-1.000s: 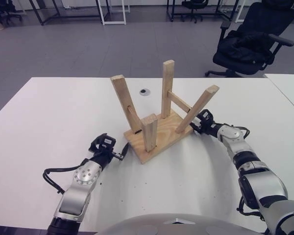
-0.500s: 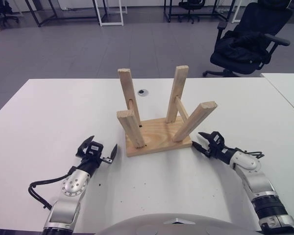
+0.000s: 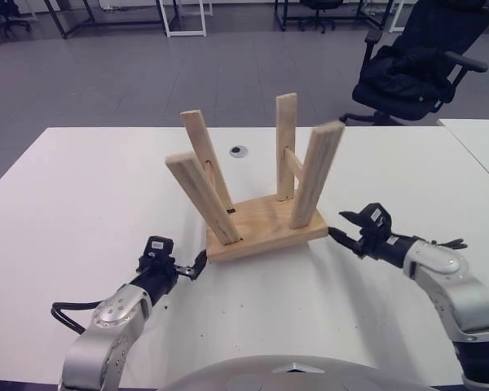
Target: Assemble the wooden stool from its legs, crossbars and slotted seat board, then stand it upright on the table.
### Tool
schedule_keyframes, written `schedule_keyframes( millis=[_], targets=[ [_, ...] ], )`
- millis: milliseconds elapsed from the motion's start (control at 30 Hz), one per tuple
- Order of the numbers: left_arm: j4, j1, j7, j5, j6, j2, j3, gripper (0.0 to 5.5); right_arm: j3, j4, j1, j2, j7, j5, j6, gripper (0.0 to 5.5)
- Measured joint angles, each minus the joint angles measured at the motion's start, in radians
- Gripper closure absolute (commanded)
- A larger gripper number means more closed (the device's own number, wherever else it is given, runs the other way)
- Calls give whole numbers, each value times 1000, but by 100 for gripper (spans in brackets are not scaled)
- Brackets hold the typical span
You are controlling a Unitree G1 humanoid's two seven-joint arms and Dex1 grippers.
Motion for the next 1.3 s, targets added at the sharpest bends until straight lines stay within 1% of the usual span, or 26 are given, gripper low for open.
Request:
schedule_keyframes(
  millis=[167, 333, 533, 700, 933, 1100, 1200, 1300],
  targets=[
    [-105, 1, -16, -95, 98, 86, 94, 12, -41, -119, -12, -116, 65, 91, 125, 271],
    [-176, -3, -36, -164, 122, 137, 156, 12, -55, -136, -13, -190, 111, 109, 149, 271],
    [-200, -3, -36, -164, 141, 187, 160, 12, -57, -147, -14, -205, 132, 110, 156, 271],
    [-213, -6, -41, -194, 145, 215, 196, 12, -104, -159, -14, -201, 133, 185, 188, 271],
    [-214, -6, -67, -205, 153, 258, 221, 12, -136, -194, -13, -209, 134, 229, 209, 271],
    [-217, 104, -215, -203, 121, 342, 268, 12, -164, -229, 36, -262, 207, 246, 202, 271],
    [-154, 162, -358, -186, 68, 410, 284, 12, -154, -229, 98, -295, 295, 237, 135, 271],
    [-70, 187, -445, -124, 6, 460, 308, 12, -158, -216, 164, -332, 362, 222, 88, 271]
  ],
)
